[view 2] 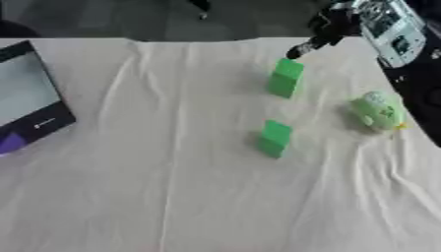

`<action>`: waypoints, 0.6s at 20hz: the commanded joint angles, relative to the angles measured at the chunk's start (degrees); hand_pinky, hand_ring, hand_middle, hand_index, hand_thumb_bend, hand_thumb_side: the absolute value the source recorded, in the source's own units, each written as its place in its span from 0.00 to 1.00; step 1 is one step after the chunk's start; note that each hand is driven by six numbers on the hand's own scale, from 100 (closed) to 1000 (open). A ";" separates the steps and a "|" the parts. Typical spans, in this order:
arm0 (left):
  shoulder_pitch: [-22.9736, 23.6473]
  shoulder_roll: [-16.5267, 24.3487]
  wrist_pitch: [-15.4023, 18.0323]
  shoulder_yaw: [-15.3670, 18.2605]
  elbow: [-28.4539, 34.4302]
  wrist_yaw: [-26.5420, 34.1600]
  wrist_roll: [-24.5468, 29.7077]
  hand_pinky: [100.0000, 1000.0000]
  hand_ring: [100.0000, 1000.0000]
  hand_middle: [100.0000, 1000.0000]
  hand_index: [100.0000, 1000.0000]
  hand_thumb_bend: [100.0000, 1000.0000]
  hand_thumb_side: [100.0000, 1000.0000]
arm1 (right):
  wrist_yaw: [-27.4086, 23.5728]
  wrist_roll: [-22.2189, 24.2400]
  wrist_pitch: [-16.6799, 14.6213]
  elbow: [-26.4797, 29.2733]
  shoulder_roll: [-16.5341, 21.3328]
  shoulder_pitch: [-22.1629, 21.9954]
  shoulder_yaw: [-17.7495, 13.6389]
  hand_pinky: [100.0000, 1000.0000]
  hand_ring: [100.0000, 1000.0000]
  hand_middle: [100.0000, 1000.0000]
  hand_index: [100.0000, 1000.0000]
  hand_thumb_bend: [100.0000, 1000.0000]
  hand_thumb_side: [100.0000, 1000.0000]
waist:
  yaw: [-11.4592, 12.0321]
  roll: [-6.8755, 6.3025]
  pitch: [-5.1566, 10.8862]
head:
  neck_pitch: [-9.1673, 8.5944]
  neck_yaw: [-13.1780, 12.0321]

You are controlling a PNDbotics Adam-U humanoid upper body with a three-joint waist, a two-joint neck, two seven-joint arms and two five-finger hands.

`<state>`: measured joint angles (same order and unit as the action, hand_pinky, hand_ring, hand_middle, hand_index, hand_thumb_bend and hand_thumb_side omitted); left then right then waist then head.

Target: Pick up the objects with one hand, pass them to the other hand, and then place them into the box on the other side of the table.

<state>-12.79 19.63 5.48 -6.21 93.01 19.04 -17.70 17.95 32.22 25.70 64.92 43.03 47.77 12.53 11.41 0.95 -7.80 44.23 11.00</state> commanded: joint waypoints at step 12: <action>-2.00 0.51 -0.12 -0.06 0.80 -0.39 0.34 0.94 0.53 0.50 0.59 0.41 0.60 | 2.24 -1.25 -0.75 -1.70 -0.58 0.48 -0.26 0.84 0.82 0.83 0.86 0.64 0.18 | 1.30 1.08 -1.91 | -0.11 0.53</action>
<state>-14.04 19.55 5.29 -6.24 93.01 18.83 -17.49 19.51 31.39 25.00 63.13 41.46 47.31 12.83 12.74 1.37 -9.80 44.23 11.32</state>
